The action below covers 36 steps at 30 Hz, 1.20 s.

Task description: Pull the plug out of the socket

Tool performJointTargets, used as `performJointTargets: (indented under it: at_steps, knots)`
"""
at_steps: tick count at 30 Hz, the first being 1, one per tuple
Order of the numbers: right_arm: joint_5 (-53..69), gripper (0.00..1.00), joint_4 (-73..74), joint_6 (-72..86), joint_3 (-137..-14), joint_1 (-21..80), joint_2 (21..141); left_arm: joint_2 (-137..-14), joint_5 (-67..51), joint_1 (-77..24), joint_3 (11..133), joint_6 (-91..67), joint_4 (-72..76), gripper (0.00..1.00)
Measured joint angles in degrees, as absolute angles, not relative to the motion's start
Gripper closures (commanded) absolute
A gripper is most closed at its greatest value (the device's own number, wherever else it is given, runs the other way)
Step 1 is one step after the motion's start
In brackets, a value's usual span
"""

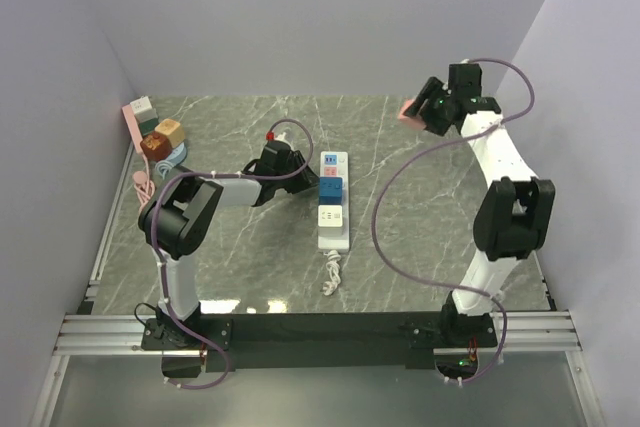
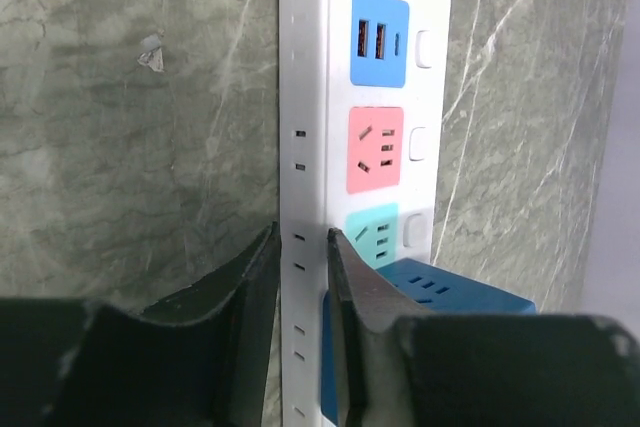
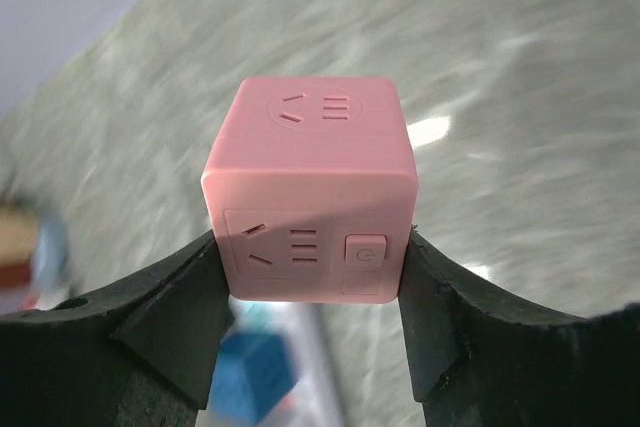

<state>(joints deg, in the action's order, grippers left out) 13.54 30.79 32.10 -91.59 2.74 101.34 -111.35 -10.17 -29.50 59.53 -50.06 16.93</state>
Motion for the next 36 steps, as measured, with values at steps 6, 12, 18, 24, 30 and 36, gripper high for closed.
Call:
performJointTargets:
  at_steps: [6,12,18,24,30,36]
  knots:
    - [2.70,1.00,34.15,32.12,-93.73,-0.25,111.15,-109.93,-10.13,-29.41,59.13,-49.67,14.48,1.00]
    - [-2.20,1.00,37.80,32.38,-94.52,0.51,118.10,-108.55,-10.52,-29.32,57.43,-49.60,11.22,1.00]
    - [-7.42,0.28,38.87,32.34,-94.52,0.82,117.86,-105.73,-10.68,-29.32,56.75,-49.60,11.22,0.99]
    - [-9.87,0.05,42.30,31.51,-94.52,0.82,113.49,-102.98,-10.66,-29.19,56.45,-48.75,11.18,0.60]
    - [-9.19,0.04,44.69,28.56,-94.45,1.93,102.08,-100.66,-10.07,-27.62,55.27,-48.66,10.44,0.24]
    - [-5.93,0.02,42.74,23.46,-90.26,15.75,93.14,-97.19,-9.34,-24.27,52.56,-48.80,9.19,0.01]
